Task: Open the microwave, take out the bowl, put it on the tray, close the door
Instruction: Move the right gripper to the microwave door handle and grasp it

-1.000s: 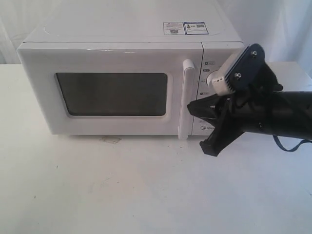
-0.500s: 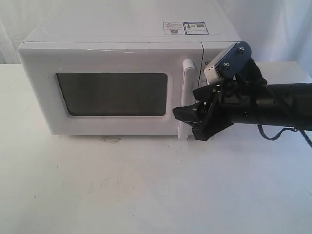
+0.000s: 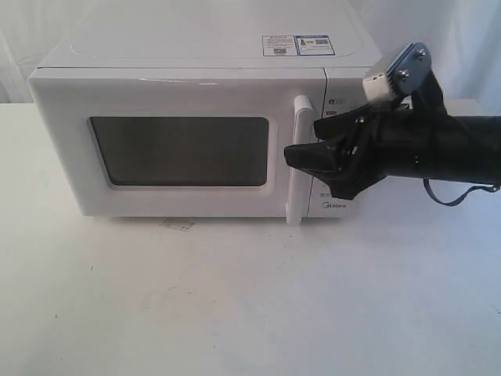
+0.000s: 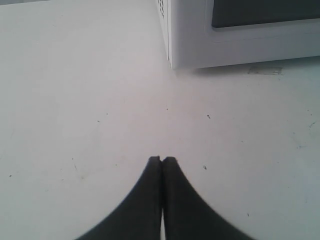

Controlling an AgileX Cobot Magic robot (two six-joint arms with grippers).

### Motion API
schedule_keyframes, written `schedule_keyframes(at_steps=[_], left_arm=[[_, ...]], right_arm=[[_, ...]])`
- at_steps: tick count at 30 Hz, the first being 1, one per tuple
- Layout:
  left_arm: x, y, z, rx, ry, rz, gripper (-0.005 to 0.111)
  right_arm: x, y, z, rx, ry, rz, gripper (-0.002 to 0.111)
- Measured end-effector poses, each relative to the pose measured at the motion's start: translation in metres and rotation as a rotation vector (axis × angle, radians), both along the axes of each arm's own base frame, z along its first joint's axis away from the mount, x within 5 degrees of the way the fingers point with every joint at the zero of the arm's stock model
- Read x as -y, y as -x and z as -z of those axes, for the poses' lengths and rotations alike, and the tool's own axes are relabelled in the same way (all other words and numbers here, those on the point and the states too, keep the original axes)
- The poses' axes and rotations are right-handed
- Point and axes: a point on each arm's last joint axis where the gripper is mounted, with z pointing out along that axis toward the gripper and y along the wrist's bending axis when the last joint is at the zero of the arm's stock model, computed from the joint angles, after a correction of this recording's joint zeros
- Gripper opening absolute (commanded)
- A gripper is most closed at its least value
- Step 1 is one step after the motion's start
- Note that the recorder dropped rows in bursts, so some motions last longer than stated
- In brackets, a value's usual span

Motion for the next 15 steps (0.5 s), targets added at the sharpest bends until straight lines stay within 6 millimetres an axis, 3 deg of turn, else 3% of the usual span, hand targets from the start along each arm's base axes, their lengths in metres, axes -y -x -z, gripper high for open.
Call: schedule_keyframes(at_steps=[6, 15], left_arm=[[0.0, 0.0, 0.0, 0.0, 0.0, 0.0, 0.0], [0.0, 0.0, 0.0, 0.0, 0.0, 0.0, 0.0]], right_arm=[[0.018, 0.002, -0.003, 0.013, -0.123, -0.086, 0.064], [0.022, -0.016, 0.022, -0.067, -0.138, -0.136, 0.063]])
